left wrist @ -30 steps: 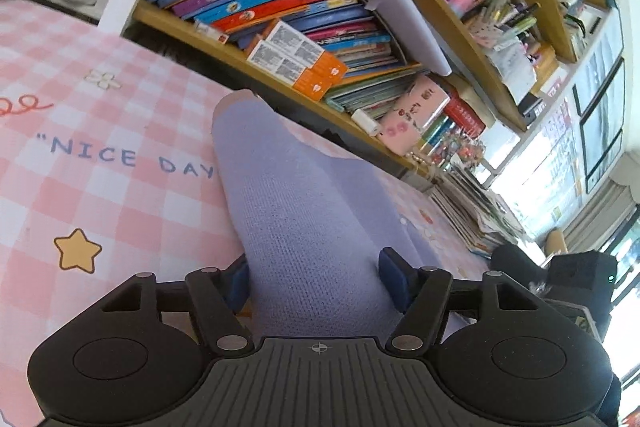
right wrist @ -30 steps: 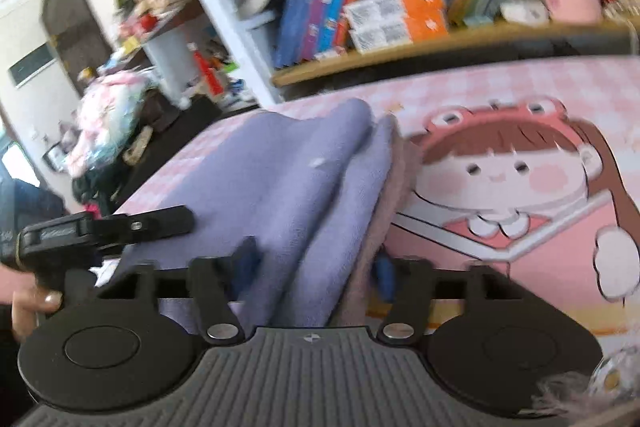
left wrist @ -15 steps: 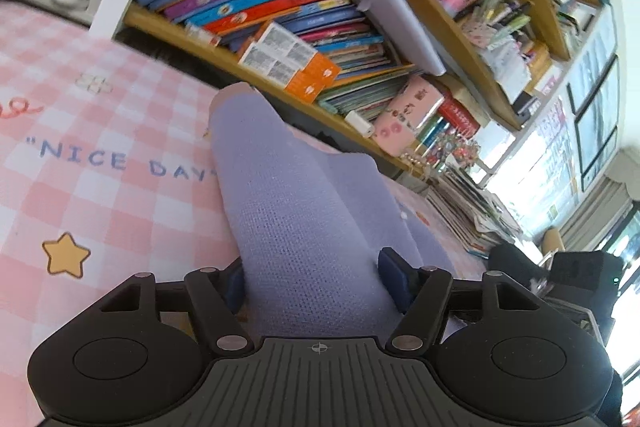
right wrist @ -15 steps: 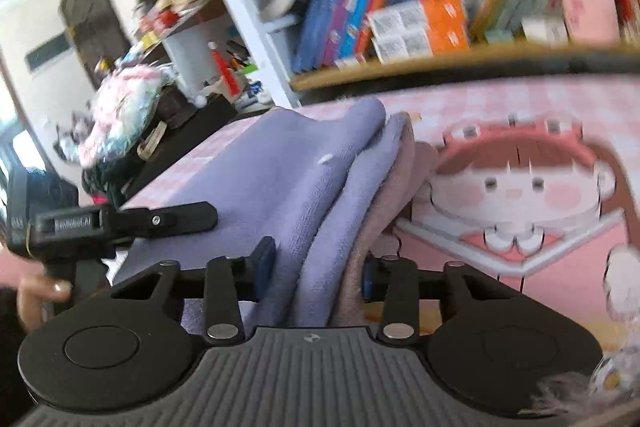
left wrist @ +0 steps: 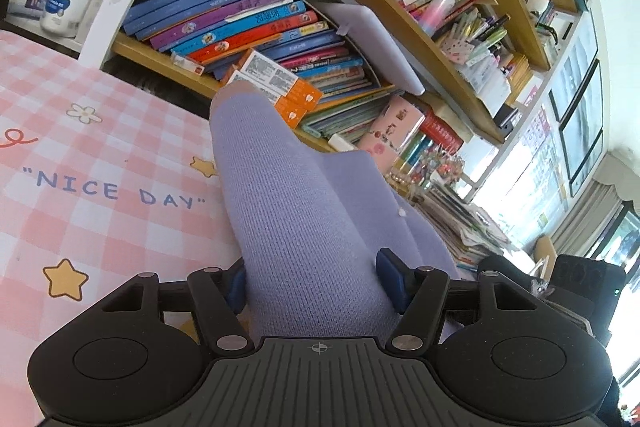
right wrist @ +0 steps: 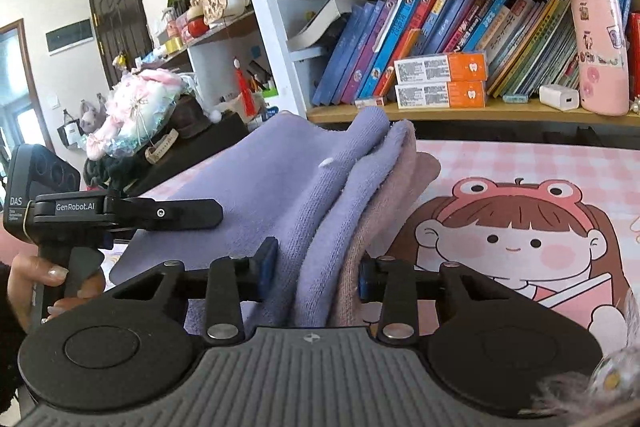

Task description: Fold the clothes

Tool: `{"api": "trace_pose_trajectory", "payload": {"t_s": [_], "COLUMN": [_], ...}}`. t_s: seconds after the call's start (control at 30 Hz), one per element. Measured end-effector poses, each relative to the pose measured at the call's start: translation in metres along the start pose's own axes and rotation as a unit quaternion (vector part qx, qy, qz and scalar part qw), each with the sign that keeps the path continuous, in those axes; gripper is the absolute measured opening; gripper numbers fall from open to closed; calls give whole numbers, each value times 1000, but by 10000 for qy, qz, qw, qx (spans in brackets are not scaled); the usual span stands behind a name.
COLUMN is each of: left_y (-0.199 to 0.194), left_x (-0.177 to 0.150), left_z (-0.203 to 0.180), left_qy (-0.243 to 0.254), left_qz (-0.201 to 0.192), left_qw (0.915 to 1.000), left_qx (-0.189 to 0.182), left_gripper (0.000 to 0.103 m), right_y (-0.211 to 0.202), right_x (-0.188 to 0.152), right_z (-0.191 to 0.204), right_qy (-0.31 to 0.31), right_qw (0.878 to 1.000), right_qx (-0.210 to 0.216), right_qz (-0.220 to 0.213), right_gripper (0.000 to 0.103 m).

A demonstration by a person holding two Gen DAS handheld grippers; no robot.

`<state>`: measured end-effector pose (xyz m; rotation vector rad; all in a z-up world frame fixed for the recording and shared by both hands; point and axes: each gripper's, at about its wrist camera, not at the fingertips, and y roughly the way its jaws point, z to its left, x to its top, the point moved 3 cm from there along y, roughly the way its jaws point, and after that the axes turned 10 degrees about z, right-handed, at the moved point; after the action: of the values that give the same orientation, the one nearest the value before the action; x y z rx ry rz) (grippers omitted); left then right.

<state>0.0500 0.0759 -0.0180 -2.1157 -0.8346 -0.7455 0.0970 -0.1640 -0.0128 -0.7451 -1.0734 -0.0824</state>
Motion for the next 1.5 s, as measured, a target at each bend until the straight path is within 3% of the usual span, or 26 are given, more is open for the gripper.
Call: {"api": "trace_pose_trajectory", "payload": {"t_s": [0.2, 0.4, 0.57, 0.97, 1.27, 1.5], "left_y": [-4, 6, 17, 62, 91, 119], "left_x": [6, 22, 46, 107, 127, 132], "left_z": [2, 7, 18, 60, 94, 111], "left_qy": [35, 235, 309, 208, -114, -504], "left_qz": [-146, -62, 0, -27, -294, 36], "left_qw": [9999, 9997, 9995, 9998, 9995, 9987], "left_qx": [-79, 20, -13, 12, 7, 118], "left_gripper": [63, 62, 62, 59, 58, 58], "right_y": [-2, 14, 27, 82, 125, 144], "right_x": [5, 11, 29, 79, 109, 109], "right_z": [6, 9, -7, -47, -78, -103], "right_qy": [-293, -644, -407, -240, 64, 597], "right_qw": [9991, 9971, 9986, 9985, 9984, 9970], "right_qx": [-82, -338, -211, -361, -439, -502], "right_qz": [-287, -227, -245, -324, -355, 28], "right_gripper": [34, 34, 34, 34, 33, 34]}}
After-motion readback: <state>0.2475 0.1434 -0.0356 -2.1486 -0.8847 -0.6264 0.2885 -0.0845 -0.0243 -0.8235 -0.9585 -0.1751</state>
